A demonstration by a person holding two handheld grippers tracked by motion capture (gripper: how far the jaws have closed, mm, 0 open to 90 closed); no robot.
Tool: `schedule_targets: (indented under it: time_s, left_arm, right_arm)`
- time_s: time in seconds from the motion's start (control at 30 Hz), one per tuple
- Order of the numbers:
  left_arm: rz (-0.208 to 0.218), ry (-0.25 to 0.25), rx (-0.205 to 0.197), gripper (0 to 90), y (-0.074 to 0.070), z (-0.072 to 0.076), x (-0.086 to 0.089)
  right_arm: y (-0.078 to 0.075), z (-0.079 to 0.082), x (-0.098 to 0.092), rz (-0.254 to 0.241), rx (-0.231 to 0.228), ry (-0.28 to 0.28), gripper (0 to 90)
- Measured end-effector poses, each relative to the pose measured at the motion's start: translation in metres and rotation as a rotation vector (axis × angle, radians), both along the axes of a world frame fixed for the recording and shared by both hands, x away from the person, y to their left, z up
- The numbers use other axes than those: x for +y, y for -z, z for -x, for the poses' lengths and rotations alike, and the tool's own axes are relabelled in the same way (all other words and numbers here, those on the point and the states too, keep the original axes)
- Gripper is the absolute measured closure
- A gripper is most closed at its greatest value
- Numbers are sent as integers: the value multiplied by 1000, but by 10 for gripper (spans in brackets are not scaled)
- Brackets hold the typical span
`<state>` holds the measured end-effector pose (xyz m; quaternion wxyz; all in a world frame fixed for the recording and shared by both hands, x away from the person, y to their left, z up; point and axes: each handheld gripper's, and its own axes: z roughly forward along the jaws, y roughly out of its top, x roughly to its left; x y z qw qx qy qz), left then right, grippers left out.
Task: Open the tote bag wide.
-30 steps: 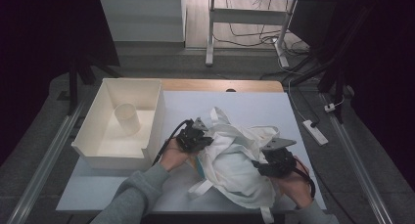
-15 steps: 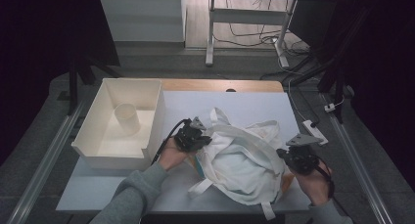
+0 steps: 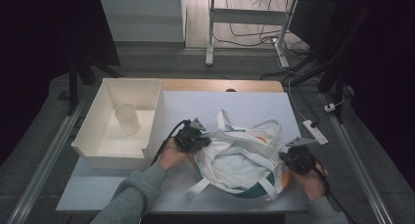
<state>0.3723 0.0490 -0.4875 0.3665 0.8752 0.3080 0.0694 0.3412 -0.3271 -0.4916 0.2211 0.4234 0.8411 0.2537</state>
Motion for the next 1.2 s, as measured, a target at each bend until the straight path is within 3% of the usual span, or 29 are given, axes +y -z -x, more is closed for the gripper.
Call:
schedule_targets:
  time_s: [0.17,0.3,0.4,0.53,0.73,0.9,1.2]
  left_arm:
    - [6,-4,-1,862,1,0,-1]
    - [27,-2,-15,824,-1,2,0]
    - [69,-6,-34,683,-7,5,1]
    - [95,-16,-62,505,-21,11,4]
    - [120,7,-97,401,-47,23,12]
    - [146,2,-137,390,-66,34,24]
    - [161,-26,-153,370,-85,44,50]
  right_arm:
    - [-5,4,0,-20,-26,-16,880]
    - [-22,9,-1,-120,-80,-54,695]
    - [-37,15,8,-175,-156,-109,599]
    - [-46,22,28,-225,-219,-220,533]
    - [-44,26,47,-275,-216,-321,494]
    - [-39,25,47,-295,-191,-325,486]
    - [-36,22,41,-313,-178,-310,477]
